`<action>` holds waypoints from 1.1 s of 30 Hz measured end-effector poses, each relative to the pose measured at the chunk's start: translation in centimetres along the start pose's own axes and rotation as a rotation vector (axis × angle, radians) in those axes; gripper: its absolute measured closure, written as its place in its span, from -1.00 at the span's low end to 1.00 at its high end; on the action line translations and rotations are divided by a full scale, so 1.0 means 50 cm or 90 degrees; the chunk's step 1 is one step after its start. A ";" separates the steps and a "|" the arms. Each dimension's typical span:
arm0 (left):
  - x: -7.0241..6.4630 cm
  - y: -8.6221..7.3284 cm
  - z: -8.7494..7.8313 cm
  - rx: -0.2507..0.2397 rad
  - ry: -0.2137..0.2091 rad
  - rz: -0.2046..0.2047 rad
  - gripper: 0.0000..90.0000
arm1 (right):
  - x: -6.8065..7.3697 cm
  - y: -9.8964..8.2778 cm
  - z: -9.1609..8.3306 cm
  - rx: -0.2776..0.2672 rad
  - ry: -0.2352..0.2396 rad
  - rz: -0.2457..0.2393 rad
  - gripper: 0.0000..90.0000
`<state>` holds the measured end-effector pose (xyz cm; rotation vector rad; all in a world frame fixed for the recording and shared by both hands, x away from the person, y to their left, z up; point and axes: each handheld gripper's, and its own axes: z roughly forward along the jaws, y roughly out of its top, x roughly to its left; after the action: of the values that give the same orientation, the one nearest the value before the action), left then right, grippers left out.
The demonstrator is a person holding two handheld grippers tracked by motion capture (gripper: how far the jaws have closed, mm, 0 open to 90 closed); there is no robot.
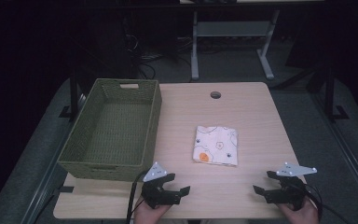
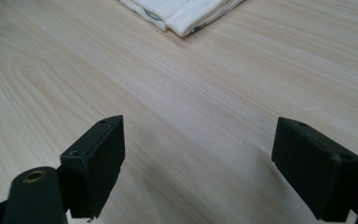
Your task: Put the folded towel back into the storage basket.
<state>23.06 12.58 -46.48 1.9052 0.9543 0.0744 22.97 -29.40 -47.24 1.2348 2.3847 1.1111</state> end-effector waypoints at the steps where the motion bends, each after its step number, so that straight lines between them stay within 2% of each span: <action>1: 0.001 0.000 0.000 0.001 0.001 0.000 -0.54 | 0.001 0.001 0.002 -0.001 0.001 -0.001 -0.63; 12: -0.005 -0.003 0.001 0.003 -0.002 0.003 -0.54 | 0.007 0.007 0.003 -0.008 0.011 -0.008 -0.63; 18: -0.020 0.003 -0.006 0.000 0.002 0.033 -0.54 | 0.015 0.019 0.008 -0.014 0.021 -0.019 -0.63; 22: -0.027 0.007 -0.002 -0.001 -0.014 0.030 -0.53 | 0.018 0.033 0.017 -0.007 0.031 -0.018 -0.63; 24: -0.033 0.013 0.005 0.003 -0.030 0.038 -0.53 | 0.020 0.044 0.018 -0.012 0.038 -0.022 -0.63; 26: -0.035 0.020 0.010 0.002 -0.034 0.041 -0.54 | 0.020 0.055 0.019 -0.015 0.046 -0.021 -0.63; 30: -0.033 0.036 0.020 0.000 -0.052 0.042 -0.56 | 0.012 0.069 0.027 -0.009 0.058 -0.015 -0.63; 33: -0.029 0.047 0.029 0.010 -0.054 0.050 -0.59 | 0.006 0.073 0.031 -0.006 0.061 -0.008 -0.63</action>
<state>24.04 10.08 -44.95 1.9441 0.8261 0.0329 25.78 -27.05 -45.65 1.1875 2.4498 1.2018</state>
